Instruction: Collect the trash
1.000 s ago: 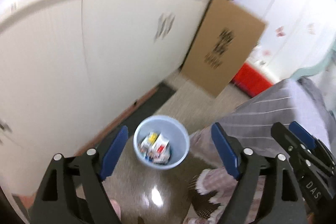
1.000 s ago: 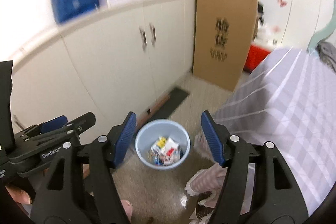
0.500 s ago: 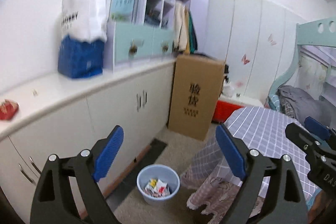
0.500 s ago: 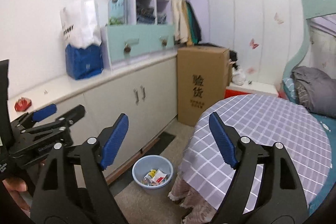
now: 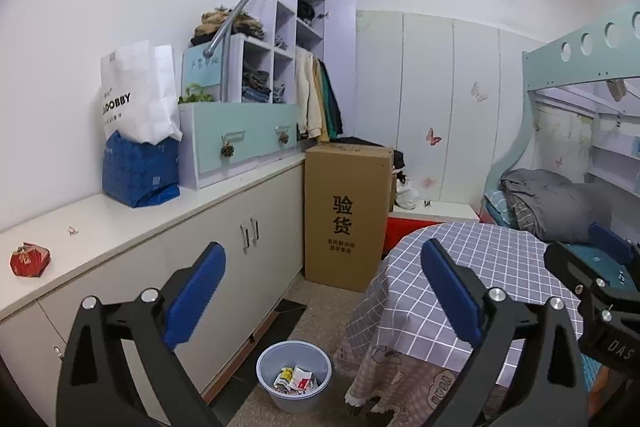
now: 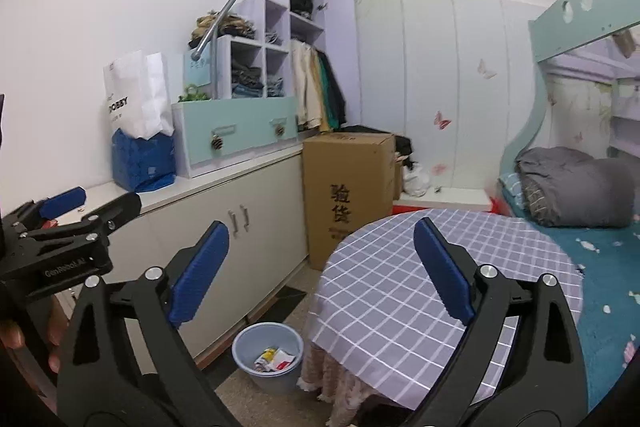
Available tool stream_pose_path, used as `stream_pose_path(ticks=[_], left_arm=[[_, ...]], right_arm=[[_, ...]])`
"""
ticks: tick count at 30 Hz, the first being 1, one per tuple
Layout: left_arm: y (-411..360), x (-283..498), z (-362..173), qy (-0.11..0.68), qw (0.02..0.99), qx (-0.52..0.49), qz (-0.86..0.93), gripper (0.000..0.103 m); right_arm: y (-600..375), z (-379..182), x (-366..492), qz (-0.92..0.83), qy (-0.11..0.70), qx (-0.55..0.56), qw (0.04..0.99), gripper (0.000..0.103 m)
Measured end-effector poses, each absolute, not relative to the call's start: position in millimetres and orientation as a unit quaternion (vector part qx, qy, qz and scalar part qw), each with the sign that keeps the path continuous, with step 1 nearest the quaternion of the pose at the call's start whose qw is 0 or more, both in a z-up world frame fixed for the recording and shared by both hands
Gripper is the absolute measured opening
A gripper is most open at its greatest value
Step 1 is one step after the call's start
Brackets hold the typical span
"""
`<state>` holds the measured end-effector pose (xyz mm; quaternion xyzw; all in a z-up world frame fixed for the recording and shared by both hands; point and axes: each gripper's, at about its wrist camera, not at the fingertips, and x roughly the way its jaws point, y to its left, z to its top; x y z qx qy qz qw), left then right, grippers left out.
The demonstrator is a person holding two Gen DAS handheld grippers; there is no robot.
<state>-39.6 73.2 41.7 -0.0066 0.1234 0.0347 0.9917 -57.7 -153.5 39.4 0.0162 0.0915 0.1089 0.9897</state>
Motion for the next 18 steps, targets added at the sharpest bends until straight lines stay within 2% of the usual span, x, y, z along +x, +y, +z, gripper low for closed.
stream_pose_path(ticks=[18], left_arm=[[42,-62,43,0.108,0.994,0.023,0.015,0.097]], right_arm=[[-168,38,-74,0.098,0.085,0.027,0.991,0.095]])
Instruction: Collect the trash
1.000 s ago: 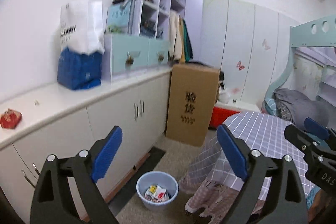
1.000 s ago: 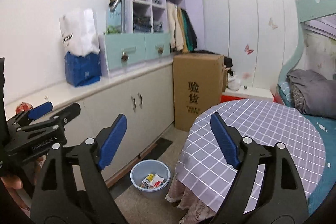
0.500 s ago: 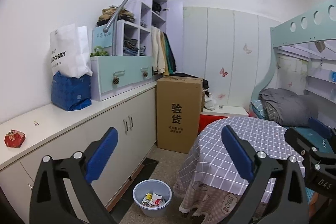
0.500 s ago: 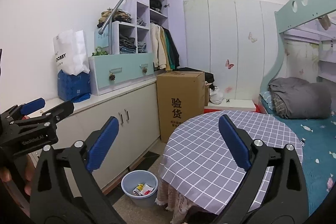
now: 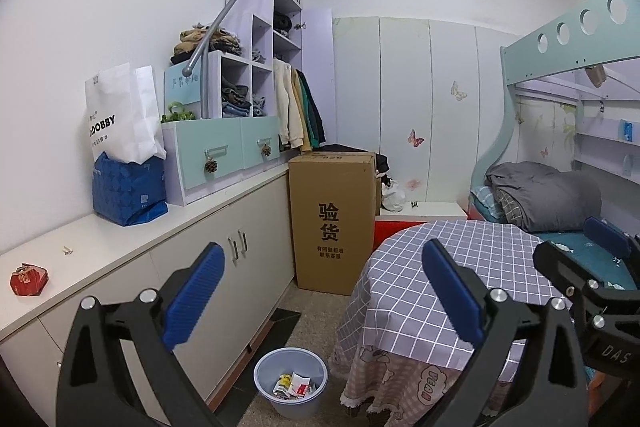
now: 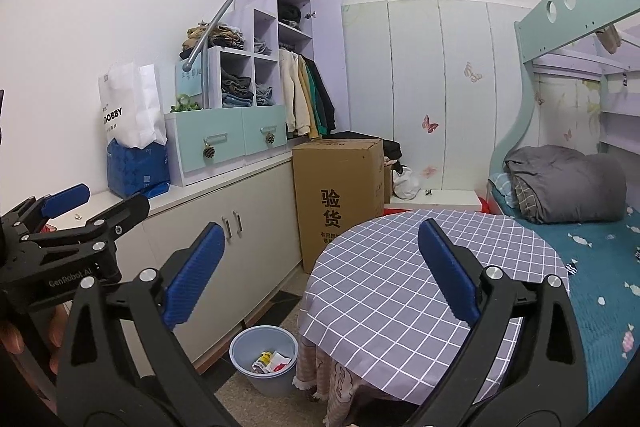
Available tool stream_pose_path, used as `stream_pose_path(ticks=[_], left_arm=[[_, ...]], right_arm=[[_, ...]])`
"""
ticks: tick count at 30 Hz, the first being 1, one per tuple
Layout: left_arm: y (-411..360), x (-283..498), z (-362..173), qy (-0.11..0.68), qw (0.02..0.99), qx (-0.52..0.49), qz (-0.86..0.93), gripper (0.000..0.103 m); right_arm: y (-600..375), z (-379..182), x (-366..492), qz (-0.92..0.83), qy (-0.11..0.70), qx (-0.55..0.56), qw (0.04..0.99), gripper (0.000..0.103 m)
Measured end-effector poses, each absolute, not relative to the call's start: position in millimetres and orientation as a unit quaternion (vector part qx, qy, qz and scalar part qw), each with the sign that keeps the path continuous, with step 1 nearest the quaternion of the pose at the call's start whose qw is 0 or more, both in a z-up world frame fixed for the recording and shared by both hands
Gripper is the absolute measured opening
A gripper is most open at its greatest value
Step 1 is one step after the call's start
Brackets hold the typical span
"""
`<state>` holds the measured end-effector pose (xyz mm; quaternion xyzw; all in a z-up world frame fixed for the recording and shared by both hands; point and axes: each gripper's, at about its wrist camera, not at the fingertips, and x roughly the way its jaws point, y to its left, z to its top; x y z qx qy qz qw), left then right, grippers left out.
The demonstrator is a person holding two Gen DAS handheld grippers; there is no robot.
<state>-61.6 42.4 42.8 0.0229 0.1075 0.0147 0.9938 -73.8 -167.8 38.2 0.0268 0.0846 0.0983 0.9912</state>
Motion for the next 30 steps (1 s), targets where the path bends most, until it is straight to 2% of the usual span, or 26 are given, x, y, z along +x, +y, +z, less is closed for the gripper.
stream_pose_path(ticks=[30], left_arm=[[41.3,-59.5,37.4,0.110,0.994,0.016,0.013,0.097]], right_arm=[[-165.8,36.3,-76.4,0.104,0.092,0.027,0.990,0.096]])
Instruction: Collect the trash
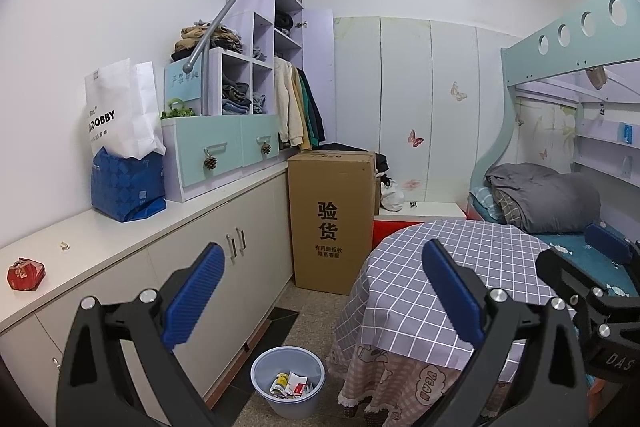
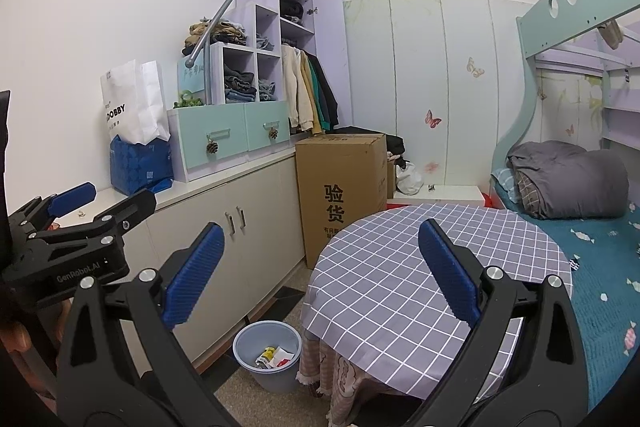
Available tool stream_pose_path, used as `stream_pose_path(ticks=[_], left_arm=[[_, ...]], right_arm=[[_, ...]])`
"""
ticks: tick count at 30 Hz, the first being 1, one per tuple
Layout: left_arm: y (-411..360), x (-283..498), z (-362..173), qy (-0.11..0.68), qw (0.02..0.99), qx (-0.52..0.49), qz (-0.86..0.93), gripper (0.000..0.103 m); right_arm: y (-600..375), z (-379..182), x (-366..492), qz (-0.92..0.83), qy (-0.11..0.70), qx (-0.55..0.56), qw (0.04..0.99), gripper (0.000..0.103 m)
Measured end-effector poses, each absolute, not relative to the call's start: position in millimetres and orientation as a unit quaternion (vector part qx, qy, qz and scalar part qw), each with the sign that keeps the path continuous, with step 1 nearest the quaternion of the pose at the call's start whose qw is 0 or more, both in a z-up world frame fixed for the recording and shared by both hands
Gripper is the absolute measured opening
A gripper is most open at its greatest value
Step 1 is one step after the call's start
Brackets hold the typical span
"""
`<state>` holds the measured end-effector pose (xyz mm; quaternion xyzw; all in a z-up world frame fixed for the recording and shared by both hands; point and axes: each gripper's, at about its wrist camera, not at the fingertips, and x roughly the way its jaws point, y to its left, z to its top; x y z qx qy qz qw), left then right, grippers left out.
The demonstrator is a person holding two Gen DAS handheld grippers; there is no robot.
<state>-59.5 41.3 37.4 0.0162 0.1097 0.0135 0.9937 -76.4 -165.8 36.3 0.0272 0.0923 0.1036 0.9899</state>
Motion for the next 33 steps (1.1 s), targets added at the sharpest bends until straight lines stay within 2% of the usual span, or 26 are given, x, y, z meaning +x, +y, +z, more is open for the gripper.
stream_pose_path(ticks=[33], left_arm=[[43.5,-60.1,39.3,0.109,0.994,0.018,0.013,0.097]], right_arm=[[-174.3,33.7,-71.4,0.117,0.103,0.026,0.987,0.096]])
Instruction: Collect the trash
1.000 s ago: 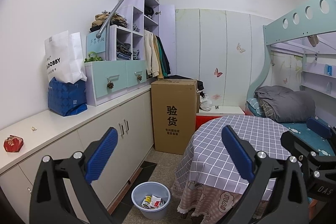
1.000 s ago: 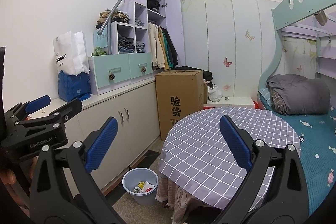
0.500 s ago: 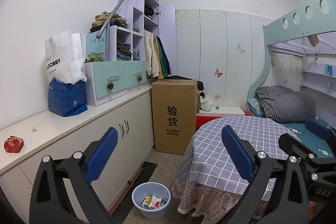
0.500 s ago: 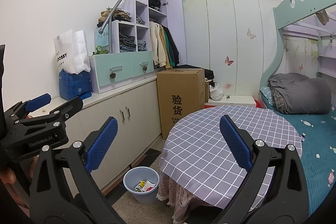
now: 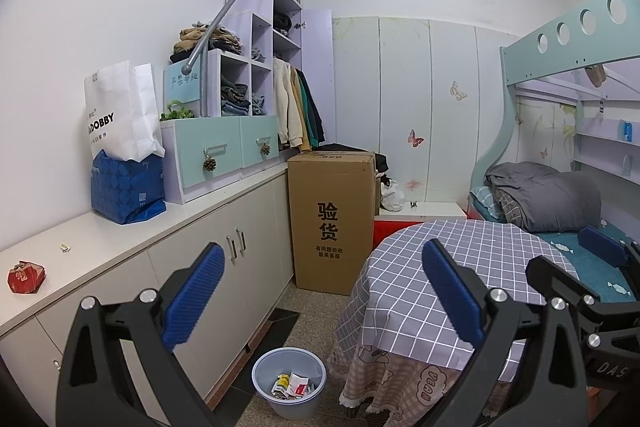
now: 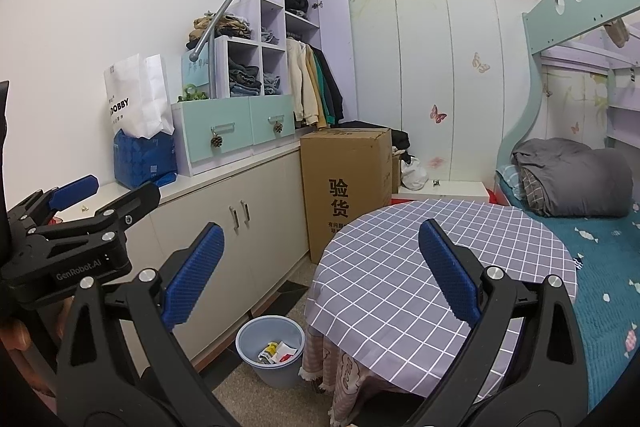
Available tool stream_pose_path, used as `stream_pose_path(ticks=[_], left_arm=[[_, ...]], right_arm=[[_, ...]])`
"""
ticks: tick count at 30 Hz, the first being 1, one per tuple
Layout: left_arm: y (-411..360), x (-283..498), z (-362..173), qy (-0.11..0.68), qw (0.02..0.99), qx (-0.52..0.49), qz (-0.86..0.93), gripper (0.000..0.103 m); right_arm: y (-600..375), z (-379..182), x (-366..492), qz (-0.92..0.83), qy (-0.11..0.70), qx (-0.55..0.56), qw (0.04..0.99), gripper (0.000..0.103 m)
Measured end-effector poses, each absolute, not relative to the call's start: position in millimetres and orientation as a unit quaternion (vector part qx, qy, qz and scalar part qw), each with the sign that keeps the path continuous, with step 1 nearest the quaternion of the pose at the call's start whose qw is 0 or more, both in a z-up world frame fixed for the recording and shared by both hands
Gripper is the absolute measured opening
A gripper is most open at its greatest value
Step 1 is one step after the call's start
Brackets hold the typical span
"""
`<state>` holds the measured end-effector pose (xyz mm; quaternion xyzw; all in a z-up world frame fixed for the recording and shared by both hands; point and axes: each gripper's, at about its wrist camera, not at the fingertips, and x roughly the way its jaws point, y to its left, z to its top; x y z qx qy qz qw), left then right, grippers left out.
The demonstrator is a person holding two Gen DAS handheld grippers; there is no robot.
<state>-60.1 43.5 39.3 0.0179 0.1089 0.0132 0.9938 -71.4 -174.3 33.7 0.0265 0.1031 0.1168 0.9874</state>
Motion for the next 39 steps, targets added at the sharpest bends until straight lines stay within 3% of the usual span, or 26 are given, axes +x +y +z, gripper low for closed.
stream_pose_path(ticks=[39], left_arm=[[43,-60,39,0.111,0.994,0.019,0.013,0.097]], right_arm=[[-184,21,-73,0.122,0.111,0.026,0.986,0.096]])
